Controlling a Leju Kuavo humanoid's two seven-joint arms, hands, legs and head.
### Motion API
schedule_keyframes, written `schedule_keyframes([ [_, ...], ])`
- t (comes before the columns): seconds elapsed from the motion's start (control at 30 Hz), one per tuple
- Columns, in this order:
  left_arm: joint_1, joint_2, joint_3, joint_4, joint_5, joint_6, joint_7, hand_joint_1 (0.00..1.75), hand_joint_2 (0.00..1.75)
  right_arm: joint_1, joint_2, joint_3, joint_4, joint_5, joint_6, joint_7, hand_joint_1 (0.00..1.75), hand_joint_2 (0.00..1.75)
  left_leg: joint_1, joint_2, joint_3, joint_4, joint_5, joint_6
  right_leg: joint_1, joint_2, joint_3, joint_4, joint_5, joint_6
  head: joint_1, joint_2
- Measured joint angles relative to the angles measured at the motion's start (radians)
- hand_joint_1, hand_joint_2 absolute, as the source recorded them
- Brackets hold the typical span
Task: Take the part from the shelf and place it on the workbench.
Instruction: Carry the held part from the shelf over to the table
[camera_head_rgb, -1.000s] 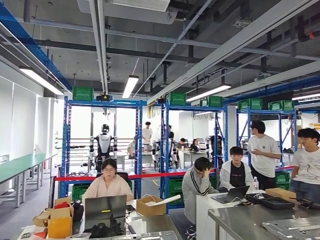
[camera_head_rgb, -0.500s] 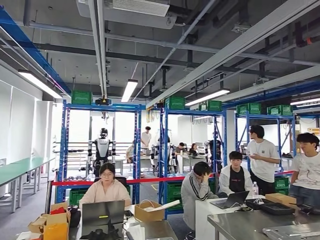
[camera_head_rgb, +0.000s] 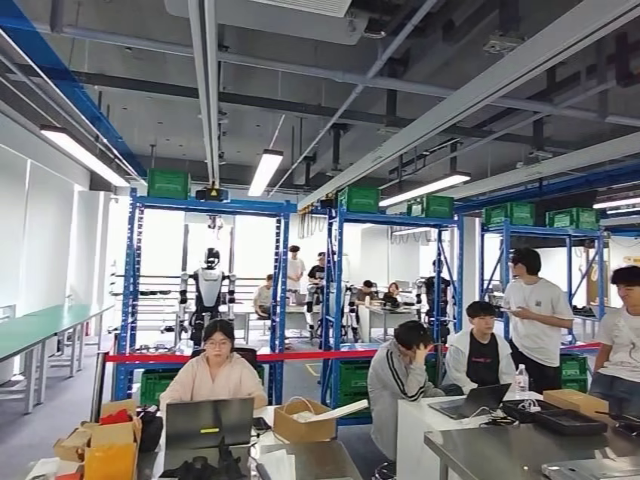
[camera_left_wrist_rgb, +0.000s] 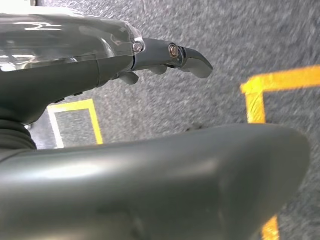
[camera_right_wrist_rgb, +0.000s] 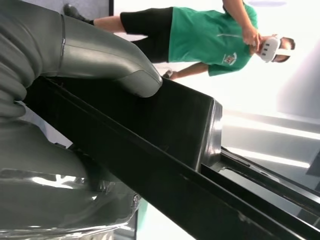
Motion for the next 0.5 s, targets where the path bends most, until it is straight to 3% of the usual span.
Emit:
schedule_keyframes([
  [0.07,-0.001,0.0,0.0,0.0,-0.001,0.001,0.001,0.0,1.75,-0.001,0.0,0.0,-0.004,0.002,-0.002,0.001,1.75,1.75,-0.001,0.002,0.002,0.007,-0.011,-0.007,-0.005,-0.001,0.018,-0.023,-0.004,-0.008,0.0,0.0],
  [0.1,-0.002,0.001,0.0,0.0,-0.001,0.001,0.001,0.0,1.75,-0.003,0.0,-0.001,-0.005,0.003,-0.003,0.002,1.75,1.75,-0.001,0.002,-0.01,0.038,-0.025,-0.009,-0.007,-0.002,0.03,-0.034,-0.005,-0.012,0.001,0.0],
  [0.2,0.001,0.003,0.001,0.0,-0.002,0.003,0.004,0.0,1.75,-0.006,0.0,0.0,-0.004,0.006,-0.005,0.004,1.75,1.75,-0.001,0.003,-0.123,0.222,-0.079,-0.016,-0.008,-0.004,0.057,-0.043,-0.021,-0.021,0.001,-0.001],
  [0.23,0.004,0.003,0.001,0.0,-0.003,0.004,0.005,0.0,1.75,-0.005,0.0,0.0,-0.003,0.01,-0.007,0.006,1.75,1.75,0.0,0.003,-0.157,0.26,-0.074,-0.018,-0.008,-0.003,0.066,-0.043,-0.028,-0.021,0.001,-0.001],
  [0.27,0.006,0.004,0.002,0.0,-0.004,0.004,0.005,0.0,1.75,-0.005,0.0,0.0,-0.002,0.015,-0.008,0.007,1.75,1.75,0.001,0.003,-0.174,0.262,-0.049,-0.021,-0.009,-0.001,0.077,-0.042,-0.037,-0.02,0.001,-0.001],
  [0.3,0.007,0.004,0.002,0.0,-0.005,0.004,0.005,0.0,1.75,-0.006,0.0,0.0,-0.002,0.021,-0.009,0.007,1.75,1.75,0.002,0.006,-0.172,0.226,-0.006,-0.022,-0.009,-0.003,0.09,-0.042,-0.047,-0.018,0.001,-0.001],
  [0.37,0.005,0.005,0.002,0.0,-0.008,0.004,0.004,0.0,1.75,-0.007,0.0,0.0,-0.001,0.034,-0.013,0.007,1.75,1.75,-0.002,0.035,-0.144,0.118,0.081,-0.021,-0.007,-0.008,0.117,-0.038,-0.07,-0.011,0.001,-0.001],
  [0.43,-0.003,0.005,0.002,0.0,-0.008,0.003,0.003,0.0,1.75,-0.009,-0.002,0.0,-0.001,0.046,-0.02,0.005,1.75,1.75,-0.01,0.066,-0.122,0.051,0.095,-0.006,-0.001,-0.018,0.127,-0.033,-0.089,0.0,0.0,-0.001],
  [0.5,-0.007,0.006,0.002,0.0,-0.009,0.003,0.001,0.0,1.75,-0.013,-0.003,0.001,-0.001,0.052,-0.024,0.003,1.75,1.75,-0.014,0.059,-0.116,0.037,0.076,0.011,0.002,-0.035,0.129,-0.032,-0.1,0.01,0.0,-0.001],
])
